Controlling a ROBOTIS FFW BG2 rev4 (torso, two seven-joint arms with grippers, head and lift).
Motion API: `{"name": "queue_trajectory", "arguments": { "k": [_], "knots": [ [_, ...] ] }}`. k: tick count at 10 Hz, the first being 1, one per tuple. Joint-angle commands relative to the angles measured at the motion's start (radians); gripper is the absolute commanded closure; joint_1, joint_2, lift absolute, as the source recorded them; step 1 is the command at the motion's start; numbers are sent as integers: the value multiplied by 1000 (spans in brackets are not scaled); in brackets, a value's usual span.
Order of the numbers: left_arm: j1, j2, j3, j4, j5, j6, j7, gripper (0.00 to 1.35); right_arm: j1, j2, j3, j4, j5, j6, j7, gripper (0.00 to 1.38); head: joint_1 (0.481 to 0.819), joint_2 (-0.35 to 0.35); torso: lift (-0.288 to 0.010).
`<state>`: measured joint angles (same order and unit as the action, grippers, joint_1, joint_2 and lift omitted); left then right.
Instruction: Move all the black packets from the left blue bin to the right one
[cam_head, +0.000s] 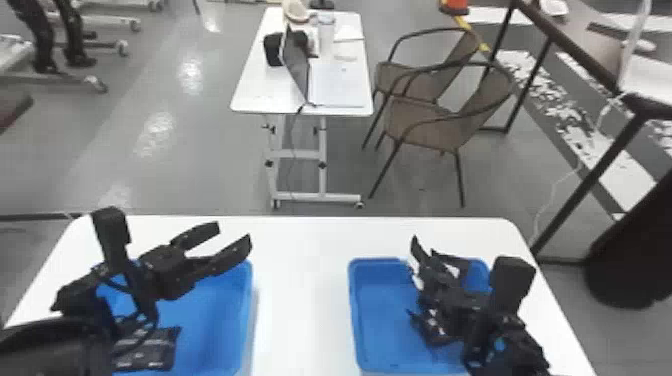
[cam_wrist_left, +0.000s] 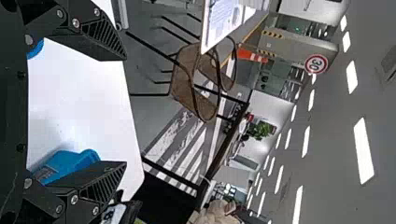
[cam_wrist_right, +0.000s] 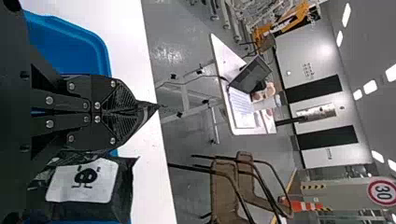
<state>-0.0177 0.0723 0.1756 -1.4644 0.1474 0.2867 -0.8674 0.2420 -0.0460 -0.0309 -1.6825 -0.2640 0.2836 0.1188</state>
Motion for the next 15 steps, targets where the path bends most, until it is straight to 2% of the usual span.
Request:
{"name": "queue_trajectory", "arguments": {
  "k": [1, 2, 3, 5, 6, 7, 8, 9, 12, 13, 15],
  "knots": [
    [5, 0, 30, -37, -39, 31, -13, 251, 10, 0, 17, -14, -8, 46, -1, 1282, 695, -54, 0],
    [7, -3, 50, -54, -71, 45, -30, 251, 10, 2, 26, -14, -24, 83, -7, 1280, 695, -30, 0],
    [10, -6, 70, -76, -112, 66, -42, 249, 10, 0, 32, -14, -34, 124, -11, 1110, 695, -10, 0],
    [2, -9, 116, -117, -230, 126, -88, 251, 16, 2, 34, -23, -40, 149, -50, 351, 695, 19, 0],
    [-5, -8, 134, -134, -299, 157, -124, 249, 30, 3, 37, -46, -31, 104, -80, 104, 695, 35, 0],
    [-18, -6, 147, -149, -408, 184, -176, 251, 37, 3, 37, -56, -35, 17, -97, 81, 695, 42, 0],
    [-31, 4, 139, -155, -516, 201, -229, 251, 39, 3, 37, -68, -38, -60, -102, 124, 695, 48, 0],
    [-47, 12, 120, -154, -635, 212, -288, 252, 36, 5, 37, -89, -57, -77, -103, 128, 695, 50, 0],
    [-82, 14, 65, -123, -962, 273, -397, 269, 30, 3, 48, -121, -118, -90, -103, 128, 695, 74, 0],
    [-82, 14, 59, -114, -1043, 272, -407, 280, 26, 3, 51, -125, -135, -90, -103, 128, 695, 88, 0],
    [-68, 21, 79, -79, -1132, 252, -430, 286, 26, 2, 54, -128, -149, -90, -103, 128, 695, 117, 0]
  ]
}}
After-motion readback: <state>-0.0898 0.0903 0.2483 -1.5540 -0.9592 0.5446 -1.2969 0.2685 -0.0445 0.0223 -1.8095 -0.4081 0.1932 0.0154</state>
